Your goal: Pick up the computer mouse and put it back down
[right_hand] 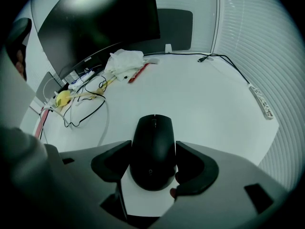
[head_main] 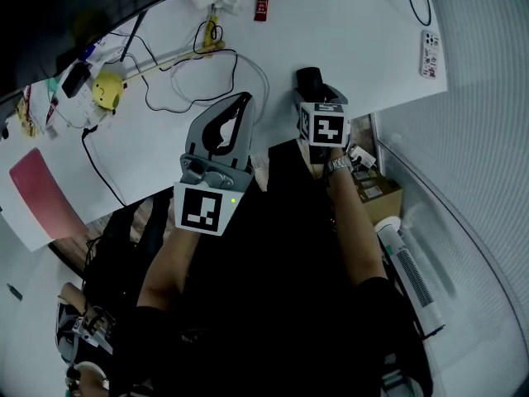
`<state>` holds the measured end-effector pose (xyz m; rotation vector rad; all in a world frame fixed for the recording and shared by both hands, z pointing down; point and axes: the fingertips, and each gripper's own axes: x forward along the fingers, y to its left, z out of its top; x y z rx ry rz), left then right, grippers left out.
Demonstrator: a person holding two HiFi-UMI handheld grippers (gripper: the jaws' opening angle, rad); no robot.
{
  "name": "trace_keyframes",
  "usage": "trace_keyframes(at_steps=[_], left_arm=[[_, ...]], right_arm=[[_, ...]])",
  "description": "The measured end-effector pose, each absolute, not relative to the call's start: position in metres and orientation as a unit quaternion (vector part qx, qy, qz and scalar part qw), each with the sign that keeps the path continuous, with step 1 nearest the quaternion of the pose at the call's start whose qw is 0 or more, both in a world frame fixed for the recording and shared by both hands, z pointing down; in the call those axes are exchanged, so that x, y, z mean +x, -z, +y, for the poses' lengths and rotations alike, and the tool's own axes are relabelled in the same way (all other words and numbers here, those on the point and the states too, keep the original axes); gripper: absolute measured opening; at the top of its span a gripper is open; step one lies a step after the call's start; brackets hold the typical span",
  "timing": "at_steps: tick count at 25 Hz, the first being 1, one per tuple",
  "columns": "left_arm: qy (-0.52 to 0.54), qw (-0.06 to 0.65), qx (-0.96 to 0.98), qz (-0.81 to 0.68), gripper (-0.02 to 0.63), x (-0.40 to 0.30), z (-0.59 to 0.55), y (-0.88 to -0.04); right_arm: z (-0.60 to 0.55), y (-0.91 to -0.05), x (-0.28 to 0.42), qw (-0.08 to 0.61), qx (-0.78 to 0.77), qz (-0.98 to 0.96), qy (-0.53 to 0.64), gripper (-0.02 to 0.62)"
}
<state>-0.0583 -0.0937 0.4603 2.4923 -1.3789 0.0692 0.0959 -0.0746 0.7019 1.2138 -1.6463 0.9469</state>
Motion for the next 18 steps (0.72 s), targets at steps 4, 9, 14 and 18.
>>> trace_keyframes(at_steps=[4,9,14,18], left_arm=[[-0.023,0.138,0.869,-0.475,0.006,-0.048,-0.092,-0.454],[-0.020,0.131,0.873,-0.470,0.006,-0.037,-0.088,-0.443],[-0.016,0.128,0.872,-0.472,0.006,-0.030,-0.085,-0.436],[-0.010,0.115,0.876,-0.468,0.006,-0.020,-0.080,-0.430]], right_arm=[[-0.077,-0.690,0.099,0.414,0.491,-0.667,-0.377,0.285],[-0.080,-0.670,0.107,0.390,0.502,-0.676,-0.373,0.285],[-0.082,-0.648,0.112,0.368,0.510,-0.686,-0.365,0.285],[-0.081,-0.633,0.119,0.352,0.516,-0.692,-0.362,0.285]])
